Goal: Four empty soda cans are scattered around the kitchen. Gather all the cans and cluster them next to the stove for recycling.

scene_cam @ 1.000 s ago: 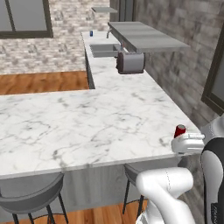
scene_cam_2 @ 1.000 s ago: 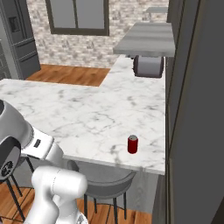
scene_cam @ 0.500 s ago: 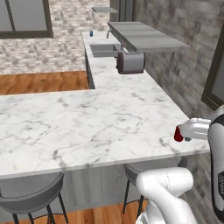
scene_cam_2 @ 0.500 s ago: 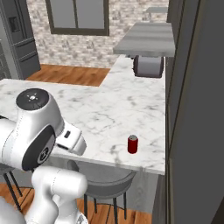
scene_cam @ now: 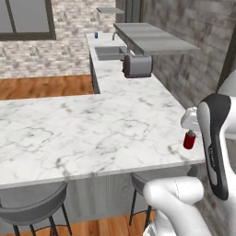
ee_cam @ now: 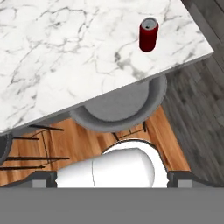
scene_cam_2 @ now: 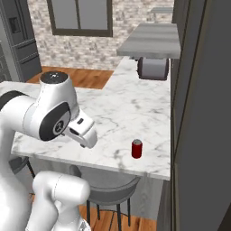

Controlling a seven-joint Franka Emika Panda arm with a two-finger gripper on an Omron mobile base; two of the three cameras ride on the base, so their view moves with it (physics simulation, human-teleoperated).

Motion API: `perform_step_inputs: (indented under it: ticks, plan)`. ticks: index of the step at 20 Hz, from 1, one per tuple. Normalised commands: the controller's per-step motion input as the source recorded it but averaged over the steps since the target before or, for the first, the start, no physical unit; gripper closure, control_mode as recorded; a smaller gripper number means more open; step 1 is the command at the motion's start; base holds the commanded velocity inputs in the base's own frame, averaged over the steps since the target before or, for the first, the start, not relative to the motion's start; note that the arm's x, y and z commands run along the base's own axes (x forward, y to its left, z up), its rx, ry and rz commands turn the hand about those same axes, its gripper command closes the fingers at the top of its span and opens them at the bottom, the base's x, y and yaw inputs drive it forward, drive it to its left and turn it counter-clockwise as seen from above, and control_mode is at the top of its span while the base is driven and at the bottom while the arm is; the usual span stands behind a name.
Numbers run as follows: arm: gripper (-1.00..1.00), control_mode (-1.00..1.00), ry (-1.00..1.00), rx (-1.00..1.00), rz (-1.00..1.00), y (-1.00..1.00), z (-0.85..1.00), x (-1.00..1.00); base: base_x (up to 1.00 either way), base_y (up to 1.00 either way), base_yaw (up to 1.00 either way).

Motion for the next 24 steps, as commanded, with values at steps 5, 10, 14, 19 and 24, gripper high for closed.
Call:
perform_step_inputs:
  ticks: [5,10,14,19,24]
  plan:
    - [-1.0,-1.0,0.08,0.05,-0.01,-0.35,-0.1,0.21,0.0,0.0,0.0]
    - [-1.0,-1.0,0.09,0.03,0.0,-0.33,-0.16,0.27,0.0,0.0,0.0]
    - [-1.0,-1.0,0.07,0.0,0.0,-0.24,-0.24,0.33,0.0,0.0,0.0]
    - [-1.0,-1.0,0.0,0.0,0.01,-0.2,-0.24,0.26,0.0,0.0,0.0]
    - [-1.0,-1.0,0.0,0.0,0.08,-0.13,-0.12,0.14,0.0,0.0,0.0]
